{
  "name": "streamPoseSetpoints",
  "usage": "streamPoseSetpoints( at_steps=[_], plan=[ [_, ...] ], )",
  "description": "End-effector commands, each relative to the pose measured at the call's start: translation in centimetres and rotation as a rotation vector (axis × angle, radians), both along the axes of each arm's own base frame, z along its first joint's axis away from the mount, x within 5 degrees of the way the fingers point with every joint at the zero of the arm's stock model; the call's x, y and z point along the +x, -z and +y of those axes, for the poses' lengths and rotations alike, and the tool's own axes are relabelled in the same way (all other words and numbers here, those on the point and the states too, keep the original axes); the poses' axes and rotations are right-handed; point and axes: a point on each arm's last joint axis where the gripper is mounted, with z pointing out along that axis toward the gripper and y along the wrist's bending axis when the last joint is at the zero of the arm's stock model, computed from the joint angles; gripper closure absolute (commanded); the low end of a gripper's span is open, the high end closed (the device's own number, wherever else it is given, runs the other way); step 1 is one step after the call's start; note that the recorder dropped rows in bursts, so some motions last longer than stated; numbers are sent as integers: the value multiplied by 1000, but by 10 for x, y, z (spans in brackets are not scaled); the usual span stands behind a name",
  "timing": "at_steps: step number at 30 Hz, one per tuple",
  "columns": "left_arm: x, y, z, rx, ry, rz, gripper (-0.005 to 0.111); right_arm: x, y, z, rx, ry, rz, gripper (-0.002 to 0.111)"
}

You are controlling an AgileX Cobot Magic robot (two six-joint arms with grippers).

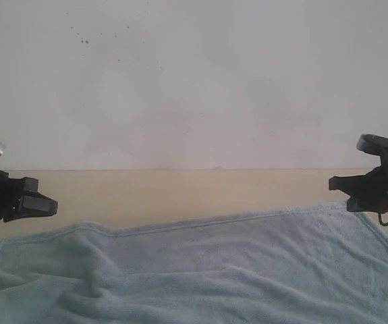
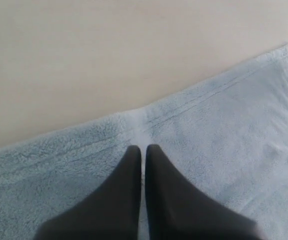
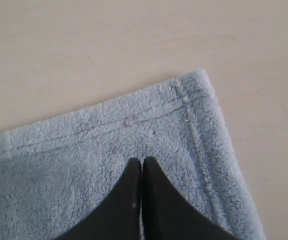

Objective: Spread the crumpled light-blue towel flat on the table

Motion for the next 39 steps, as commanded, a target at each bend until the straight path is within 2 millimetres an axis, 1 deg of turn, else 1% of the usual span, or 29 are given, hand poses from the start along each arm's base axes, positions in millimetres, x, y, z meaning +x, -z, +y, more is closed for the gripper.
streamPoseSetpoints(
  at_steps=[1,4,6,7,9,13,18,20,23,26,27,28,29,30,31,35,39],
  plan=[
    [1,-2,-2,-2,9,-21,103,4,-1,-5,-7,53,-35,108],
    [1,-2,-2,-4,10,-20,103,7,1,-9,-33,80,-62,108],
    [1,-2,-2,-4,10,-20,103,8,8,-10,-42,90,-59,108],
    [1,-2,-2,-5,11,-20,103,8,19,-10,-39,91,-35,108],
    [0,-3,-3,-14,23,-18,103,9,29,-11,-45,100,-22,108],
    [1,-3,-2,-7,18,-20,103,10,37,-14,-67,124,-33,108],
    [1,-2,-2,-5,19,-20,103,12,59,-19,-110,147,-29,108],
    [1,-2,-2,-5,19,-20,103,12,63,-21,-126,160,-37,108],
    [1,-2,-2,3,30,-31,103,15,62,-27,-156,194,-72,108],
    [0,-1,0,30,33,-33,103,15,60,-42,-181,230,-93,108],
    [0,0,0,42,34,-32,103,15,60,-43,-181,232,-93,108],
    [-1,2,1,67,46,-24,103,14,60,-51,-184,252,-94,108],
    [-2,3,2,87,58,-21,103,13,60,-53,-185,256,-93,108],
    [-4,6,4,134,87,-12,103,12,60,-62,-189,277,-96,108],
    [-5,8,5,160,93,2,103,12,60,-66,-190,285,-96,108],
    [-6,12,9,221,103,24,103,10,60,-75,-192,304,-94,108],
    [-6,16,9,213,100,36,103,10,60,-76,-197,299,-94,108]
  ],
)
